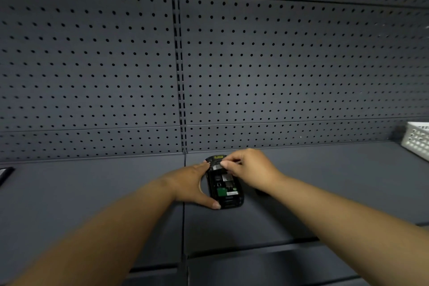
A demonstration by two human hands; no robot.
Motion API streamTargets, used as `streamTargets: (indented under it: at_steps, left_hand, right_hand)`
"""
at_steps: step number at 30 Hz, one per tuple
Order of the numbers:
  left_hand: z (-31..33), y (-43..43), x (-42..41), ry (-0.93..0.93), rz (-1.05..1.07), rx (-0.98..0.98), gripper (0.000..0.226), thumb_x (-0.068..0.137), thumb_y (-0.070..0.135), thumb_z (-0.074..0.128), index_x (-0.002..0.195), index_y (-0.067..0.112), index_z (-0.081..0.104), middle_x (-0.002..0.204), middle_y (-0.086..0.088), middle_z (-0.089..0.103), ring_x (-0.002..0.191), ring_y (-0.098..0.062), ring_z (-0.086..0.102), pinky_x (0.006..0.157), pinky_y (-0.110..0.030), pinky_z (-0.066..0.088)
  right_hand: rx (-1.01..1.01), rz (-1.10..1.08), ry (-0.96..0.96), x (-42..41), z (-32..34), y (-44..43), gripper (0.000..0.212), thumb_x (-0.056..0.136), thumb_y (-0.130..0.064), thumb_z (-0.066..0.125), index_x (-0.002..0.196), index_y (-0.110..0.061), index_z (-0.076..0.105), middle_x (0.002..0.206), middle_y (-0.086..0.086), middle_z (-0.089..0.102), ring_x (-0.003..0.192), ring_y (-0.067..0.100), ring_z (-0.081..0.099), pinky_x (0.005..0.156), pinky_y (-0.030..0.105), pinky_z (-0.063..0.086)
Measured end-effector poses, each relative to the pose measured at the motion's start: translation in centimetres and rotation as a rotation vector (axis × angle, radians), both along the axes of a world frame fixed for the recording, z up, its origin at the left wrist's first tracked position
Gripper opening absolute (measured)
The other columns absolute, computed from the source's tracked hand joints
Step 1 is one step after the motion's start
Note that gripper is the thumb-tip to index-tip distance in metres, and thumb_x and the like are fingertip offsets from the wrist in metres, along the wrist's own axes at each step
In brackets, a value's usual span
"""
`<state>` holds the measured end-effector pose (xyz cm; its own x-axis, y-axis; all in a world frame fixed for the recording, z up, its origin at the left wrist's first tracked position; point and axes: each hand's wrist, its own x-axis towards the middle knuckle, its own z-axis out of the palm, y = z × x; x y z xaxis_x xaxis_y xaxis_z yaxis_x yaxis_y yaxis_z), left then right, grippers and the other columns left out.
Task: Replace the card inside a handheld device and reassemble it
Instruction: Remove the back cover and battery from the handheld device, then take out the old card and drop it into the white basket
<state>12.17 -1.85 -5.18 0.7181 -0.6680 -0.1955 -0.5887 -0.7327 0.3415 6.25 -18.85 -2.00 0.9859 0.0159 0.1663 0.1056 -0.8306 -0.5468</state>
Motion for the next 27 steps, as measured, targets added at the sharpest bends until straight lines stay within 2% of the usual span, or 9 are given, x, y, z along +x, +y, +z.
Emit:
streamTargets:
  at_steps: [2, 5, 10, 14, 20, 22, 24, 26, 27]
  left_hand:
    - [-0.1, 0.0, 0.1, 0.004, 0.004, 0.001, 0.113, 0.063, 0.06, 0.073, 0.148, 0.022, 0.009, 0.159, -0.003, 0.015, 0.145, -0.015, 0.018, 0.118, -0.025, 0.016]
    - [-0.3, 0.1, 0.3, 0.012, 0.008, -0.001, 0.114, 0.06, 0.063, 0.073, 0.148, 0.026, 0.011, 0.159, -0.002, 0.016, 0.145, -0.015, 0.019, 0.119, -0.028, 0.019]
    - [-0.1, 0.1, 0.4, 0.013, -0.006, 0.045, 0.112, 0.063, 0.063, 0.071, 0.148, 0.022, 0.01, 0.159, -0.003, 0.015, 0.144, -0.016, 0.021, 0.118, -0.027, 0.02]
    - [1.0, 0.0, 0.2, -0.031, -0.041, 0.038, 0.089, 0.071, 0.056, 0.069, 0.142, 0.02, 0.029, 0.147, -0.003, 0.042, 0.133, -0.018, 0.041, 0.111, -0.028, 0.033]
    - [3.5, -1.1, 0.5, -0.282, 0.011, -0.016, 0.052, 0.085, 0.055, 0.05, 0.123, 0.02, 0.054, 0.124, -0.004, 0.061, 0.111, -0.02, 0.057, 0.094, -0.039, 0.049]
    - [4.3, -2.4, 0.2, -0.382, 0.03, -0.042, 0.051, 0.087, 0.054, 0.047, 0.123, 0.019, 0.054, 0.127, -0.004, 0.059, 0.113, -0.02, 0.056, 0.093, -0.039, 0.049]
    - [4.8, -4.3, -0.1, -0.455, 0.041, -0.058, 0.052, 0.088, 0.054, 0.045, 0.126, 0.019, 0.052, 0.132, -0.003, 0.056, 0.119, -0.02, 0.053, 0.096, -0.038, 0.048]
    - [5.1, -6.5, -0.5, -0.506, 0.06, -0.079, 0.05, 0.089, 0.052, 0.044, 0.126, 0.019, 0.052, 0.133, -0.002, 0.056, 0.12, -0.02, 0.053, 0.096, -0.037, 0.048]
    - [5.2, -7.7, -0.8, -0.524, 0.071, -0.086, 0.049, 0.09, 0.052, 0.043, 0.125, 0.019, 0.052, 0.132, -0.003, 0.057, 0.119, -0.021, 0.054, 0.095, -0.037, 0.048]
  right_hand:
    - [-0.056, -0.066, 0.001, 0.0, 0.0, 0.6, 0.041, 0.077, -0.048, 0.068, 0.102, -0.015, 0.071, 0.099, 0.004, 0.073, 0.092, 0.017, 0.066, 0.074, 0.025, 0.047]
    - [-0.128, -0.151, 0.033, -0.1, 0.2, 1.8, 0.052, 0.071, -0.056, 0.07, 0.096, -0.011, 0.066, 0.092, 0.005, 0.068, 0.081, 0.016, 0.058, 0.066, 0.026, 0.045]
    - [-0.157, -0.243, 0.077, 0.6, 0.7, 2.8, 0.049, 0.076, -0.05, 0.067, 0.095, -0.005, 0.063, 0.088, 0.011, 0.065, 0.088, 0.025, 0.063, 0.06, 0.026, 0.04]
    - [-0.137, -0.313, 0.121, 1.2, 1.9, 1.7, 0.04, 0.076, -0.046, 0.067, 0.076, -0.007, 0.058, 0.064, 0.005, 0.052, 0.069, 0.025, 0.054, 0.043, 0.025, 0.031]
    - [-0.043, -0.44, 0.065, 0.9, 3.2, -2.7, 0.04, 0.078, -0.042, 0.067, 0.064, -0.009, 0.049, 0.05, 0.002, 0.039, 0.053, 0.02, 0.044, 0.044, 0.026, 0.026]
    - [0.009, -0.462, 0.029, 0.7, 3.3, -4.5, 0.035, 0.079, -0.039, 0.068, 0.068, -0.01, 0.052, 0.052, 0.002, 0.04, 0.06, 0.021, 0.046, 0.05, 0.028, 0.03]
    - [0.054, -0.463, -0.002, 0.2, 3.5, -6.6, 0.03, 0.08, -0.038, 0.067, 0.074, -0.009, 0.059, 0.059, 0.004, 0.05, 0.067, 0.023, 0.052, 0.055, 0.028, 0.034]
    - [0.088, -0.468, -0.028, -0.5, 3.5, -9.0, 0.037, 0.081, -0.038, 0.067, 0.096, -0.005, 0.067, 0.085, 0.01, 0.067, 0.083, 0.024, 0.06, 0.062, 0.027, 0.039]
    - [0.094, -0.473, -0.046, -1.0, 3.5, -10.2, 0.045, 0.081, -0.039, 0.067, 0.109, -0.004, 0.066, 0.1, 0.011, 0.069, 0.091, 0.024, 0.061, 0.067, 0.027, 0.041]
